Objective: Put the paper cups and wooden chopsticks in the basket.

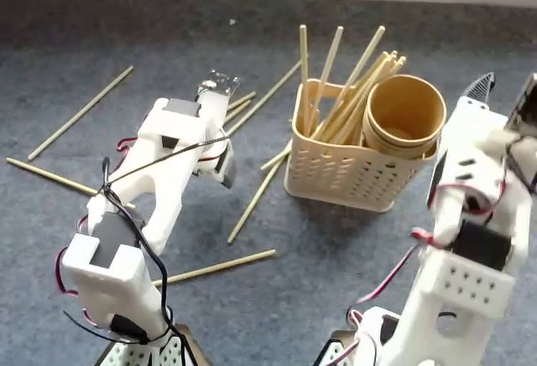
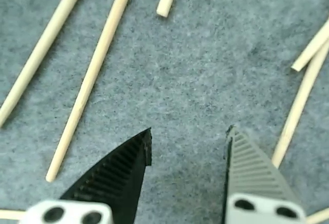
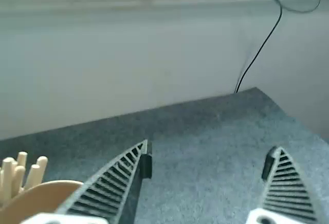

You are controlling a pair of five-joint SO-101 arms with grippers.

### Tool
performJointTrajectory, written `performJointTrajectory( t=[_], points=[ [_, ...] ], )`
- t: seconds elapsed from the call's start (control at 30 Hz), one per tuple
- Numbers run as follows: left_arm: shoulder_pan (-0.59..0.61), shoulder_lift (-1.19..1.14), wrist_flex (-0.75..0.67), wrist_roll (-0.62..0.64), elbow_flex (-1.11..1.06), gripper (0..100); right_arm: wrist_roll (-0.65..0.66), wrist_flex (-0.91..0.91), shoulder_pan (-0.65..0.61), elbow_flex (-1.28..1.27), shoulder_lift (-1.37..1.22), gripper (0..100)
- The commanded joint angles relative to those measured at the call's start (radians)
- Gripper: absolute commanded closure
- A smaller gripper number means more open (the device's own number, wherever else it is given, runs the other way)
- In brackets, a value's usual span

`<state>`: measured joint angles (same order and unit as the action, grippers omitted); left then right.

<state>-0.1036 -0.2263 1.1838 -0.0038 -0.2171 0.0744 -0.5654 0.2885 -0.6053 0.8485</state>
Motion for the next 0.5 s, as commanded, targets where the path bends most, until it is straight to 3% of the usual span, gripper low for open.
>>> performJointTrajectory(
  t=[0.0, 0.47],
  points=[
    [-0.001, 0.015, -0.008, 0.012, 0.007, 77, -0.011, 0.019, -0.028, 0.070, -0.053, 66.3],
    [-0.001, 0.015, -0.008, 0.012, 0.004, 77, -0.006, 0.018, -0.074, -0.027, -0.077, 66.3]
  ],
)
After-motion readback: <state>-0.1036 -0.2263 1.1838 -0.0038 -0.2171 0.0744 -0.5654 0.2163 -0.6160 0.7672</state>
